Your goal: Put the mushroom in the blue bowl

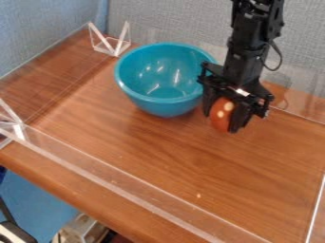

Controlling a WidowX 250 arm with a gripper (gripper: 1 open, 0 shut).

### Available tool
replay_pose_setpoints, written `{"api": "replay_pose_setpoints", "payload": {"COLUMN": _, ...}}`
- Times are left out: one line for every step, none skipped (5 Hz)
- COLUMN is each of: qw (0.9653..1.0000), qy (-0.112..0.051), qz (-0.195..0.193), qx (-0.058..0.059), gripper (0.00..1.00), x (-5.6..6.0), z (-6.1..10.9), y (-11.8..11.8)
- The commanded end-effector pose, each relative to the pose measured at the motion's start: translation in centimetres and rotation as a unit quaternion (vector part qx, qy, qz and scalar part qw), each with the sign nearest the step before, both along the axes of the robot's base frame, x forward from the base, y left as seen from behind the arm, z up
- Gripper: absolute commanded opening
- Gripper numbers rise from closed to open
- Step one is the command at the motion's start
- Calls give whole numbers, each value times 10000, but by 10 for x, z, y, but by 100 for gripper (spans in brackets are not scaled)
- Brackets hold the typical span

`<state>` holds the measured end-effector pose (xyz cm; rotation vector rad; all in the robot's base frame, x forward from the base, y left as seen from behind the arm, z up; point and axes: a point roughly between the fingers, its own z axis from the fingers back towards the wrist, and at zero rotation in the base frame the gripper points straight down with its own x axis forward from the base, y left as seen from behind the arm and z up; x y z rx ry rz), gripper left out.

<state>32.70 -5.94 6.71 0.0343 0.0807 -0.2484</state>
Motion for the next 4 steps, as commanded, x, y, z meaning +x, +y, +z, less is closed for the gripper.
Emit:
{"api": "replay_pose_setpoints", "payload": {"qw": 9985, "qy": -465, "qz": 257, "qx": -117, "gripper": 0, "x": 10, "z": 33, "y": 7}}
{"api": "replay_pose_setpoints", "payload": {"qw": 9971, "qy": -537, "qz": 516, "qx": -149, "gripper": 0, "x": 14, "z": 41, "y": 15}}
{"api": "replay_pose_setpoints", "payload": {"qw": 9942, "qy": -599, "qz": 870, "qx": -179, "gripper": 0, "x": 21, "z": 49, "y": 28}}
{"api": "replay_pose_setpoints", "payload": {"qw": 9894, "qy": -609, "qz": 1303, "qx": -191, "gripper": 0, "x": 33, "z": 52, "y": 48}}
